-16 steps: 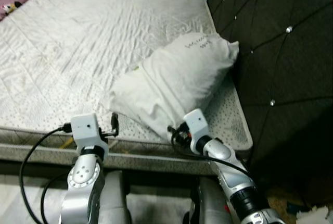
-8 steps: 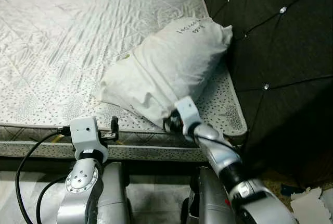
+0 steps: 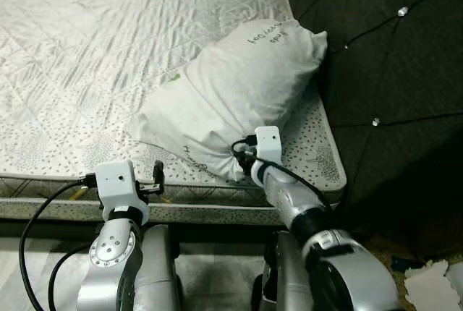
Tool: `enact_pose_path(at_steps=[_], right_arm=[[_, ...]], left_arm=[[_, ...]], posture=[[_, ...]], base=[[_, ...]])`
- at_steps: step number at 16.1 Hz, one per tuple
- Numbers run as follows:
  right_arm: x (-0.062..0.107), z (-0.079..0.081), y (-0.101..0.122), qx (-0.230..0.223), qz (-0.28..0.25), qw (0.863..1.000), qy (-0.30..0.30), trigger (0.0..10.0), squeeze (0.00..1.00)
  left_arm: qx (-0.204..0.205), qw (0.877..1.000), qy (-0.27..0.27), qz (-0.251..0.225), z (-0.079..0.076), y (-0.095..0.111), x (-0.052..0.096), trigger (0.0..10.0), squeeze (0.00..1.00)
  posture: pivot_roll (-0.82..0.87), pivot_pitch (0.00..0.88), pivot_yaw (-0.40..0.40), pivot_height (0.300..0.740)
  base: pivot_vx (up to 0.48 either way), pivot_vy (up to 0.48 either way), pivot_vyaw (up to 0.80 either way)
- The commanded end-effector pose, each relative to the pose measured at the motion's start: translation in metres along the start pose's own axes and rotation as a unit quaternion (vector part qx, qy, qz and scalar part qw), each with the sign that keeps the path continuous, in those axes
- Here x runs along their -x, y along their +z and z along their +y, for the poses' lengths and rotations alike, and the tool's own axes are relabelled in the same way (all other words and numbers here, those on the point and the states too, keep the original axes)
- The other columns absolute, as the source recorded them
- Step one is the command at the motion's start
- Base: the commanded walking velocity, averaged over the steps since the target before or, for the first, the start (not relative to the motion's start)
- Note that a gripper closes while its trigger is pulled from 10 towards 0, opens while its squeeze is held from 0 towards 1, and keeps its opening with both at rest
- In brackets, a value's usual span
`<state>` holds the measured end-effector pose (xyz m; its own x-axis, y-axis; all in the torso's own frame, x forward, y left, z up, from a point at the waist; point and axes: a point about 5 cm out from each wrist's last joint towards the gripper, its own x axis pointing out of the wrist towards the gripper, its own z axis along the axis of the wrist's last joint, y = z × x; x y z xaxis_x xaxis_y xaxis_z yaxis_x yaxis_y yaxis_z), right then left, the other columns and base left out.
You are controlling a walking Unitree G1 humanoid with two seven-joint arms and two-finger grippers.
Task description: Clean up the room
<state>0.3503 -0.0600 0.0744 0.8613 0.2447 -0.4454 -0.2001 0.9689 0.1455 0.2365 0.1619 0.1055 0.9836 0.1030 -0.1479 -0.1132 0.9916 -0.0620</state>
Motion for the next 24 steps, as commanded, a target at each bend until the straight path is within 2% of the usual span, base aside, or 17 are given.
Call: enact_pose_path(at_steps=[1,3,5,7,9,11,12,14,15,16,18,19,21,24], right_arm=[[-0.001,0.005,0.005,-0.013,-0.005,1.000,0.001,0.0,0.00],[-0.003,0.013,0.011,-0.035,-0.012,0.999,0.005,0.0,0.00],[-0.004,0.014,0.020,-0.037,-0.028,0.999,0.014,0.0,0.00],[-0.004,-0.011,0.035,-0.039,-0.046,0.998,-0.014,0.0,0.00],[-0.004,-0.022,0.031,-0.033,-0.038,0.998,-0.027,0.0,0.00],[-0.004,-0.026,0.026,0.005,-0.030,0.999,-0.037,0.0,0.00],[-0.004,-0.029,0.027,0.006,-0.031,0.999,-0.041,0.0,0.00],[-0.002,-0.046,0.039,0.001,-0.047,0.996,-0.074,0.0,0.00],[0.003,-0.069,0.057,-0.013,-0.072,0.991,-0.111,0.0,0.00],[0.007,-0.084,0.067,-0.018,-0.085,0.987,-0.135,0.0,0.00],[0.027,-0.132,0.103,-0.022,-0.135,0.969,-0.205,0.0,0.00],[0.031,-0.139,0.111,-0.017,-0.147,0.965,-0.215,0.0,0.00],[0.051,-0.166,0.138,-0.007,-0.190,0.947,-0.258,0.0,0.00],[0.053,-0.169,0.142,-0.008,-0.195,0.945,-0.264,0.0,0.00]], left_arm=[[0.000,1.000,0.000,-0.004,-0.002,0.004,0.000,10.0,0.00],[0.000,1.000,0.001,-0.006,-0.002,0.004,-0.001,10.0,0.00],[-0.004,1.000,0.005,-0.008,-0.001,0.005,-0.004,10.0,0.00],[-0.009,1.000,0.001,-0.014,-0.002,0.008,-0.010,10.0,0.00],[0.004,1.000,0.003,-0.016,-0.002,0.009,-0.015,10.0,0.00],[0.000,1.000,0.003,-0.020,-0.002,0.011,-0.020,10.0,0.00],[-0.011,1.000,0.010,-0.024,-0.001,0.012,-0.022,10.0,0.00],[-0.015,0.999,0.020,-0.026,0.000,0.013,-0.026,10.0,0.00],[-0.014,0.999,0.020,-0.026,0.000,0.013,-0.027,10.0,0.00],[-0.013,0.999,0.019,-0.027,-0.001,0.013,-0.028,10.0,0.00],[-0.013,0.999,0.016,-0.028,-0.003,0.012,-0.032,10.0,0.00],[-0.013,0.999,0.015,-0.028,-0.003,0.011,-0.033,10.0,0.00],[-0.011,0.999,0.012,-0.031,-0.006,0.012,-0.037,10.0,0.00],[-0.011,0.999,0.012,-0.032,-0.006,0.012,-0.037,10.0,0.00]], posture=[[0.22,0.133,-0.073,0.577],[0.22,0.124,-0.077,0.577],[0.21,0.128,-0.076,0.577],[0.20,0.111,-0.084,0.577],[0.20,0.102,-0.088,0.577],[0.20,0.093,-0.089,0.577],[0.20,0.090,-0.088,0.577],[0.20,0.077,-0.086,0.577],[0.19,0.069,-0.086,0.577],[0.19,0.067,-0.085,0.577],[0.17,0.046,-0.080,0.577],[0.16,0.042,-0.078,0.577],[0.15,0.032,-0.072,0.577],[0.15,0.032,-0.072,0.577]], base=[[0.000,0.000,0.00],[0.000,0.000,0.00],[0.000,0.000,0.00],[0.000,0.000,0.00],[0.000,0.000,0.00],[0.000,0.000,0.00],[0.000,0.000,0.00],[0.000,0.000,0.00],[0.000,0.000,0.00],[0.000,0.000,0.00],[0.000,0.000,0.00],[0.000,0.000,0.00],[0.000,0.000,0.00],[0.000,0.000,0.00]])
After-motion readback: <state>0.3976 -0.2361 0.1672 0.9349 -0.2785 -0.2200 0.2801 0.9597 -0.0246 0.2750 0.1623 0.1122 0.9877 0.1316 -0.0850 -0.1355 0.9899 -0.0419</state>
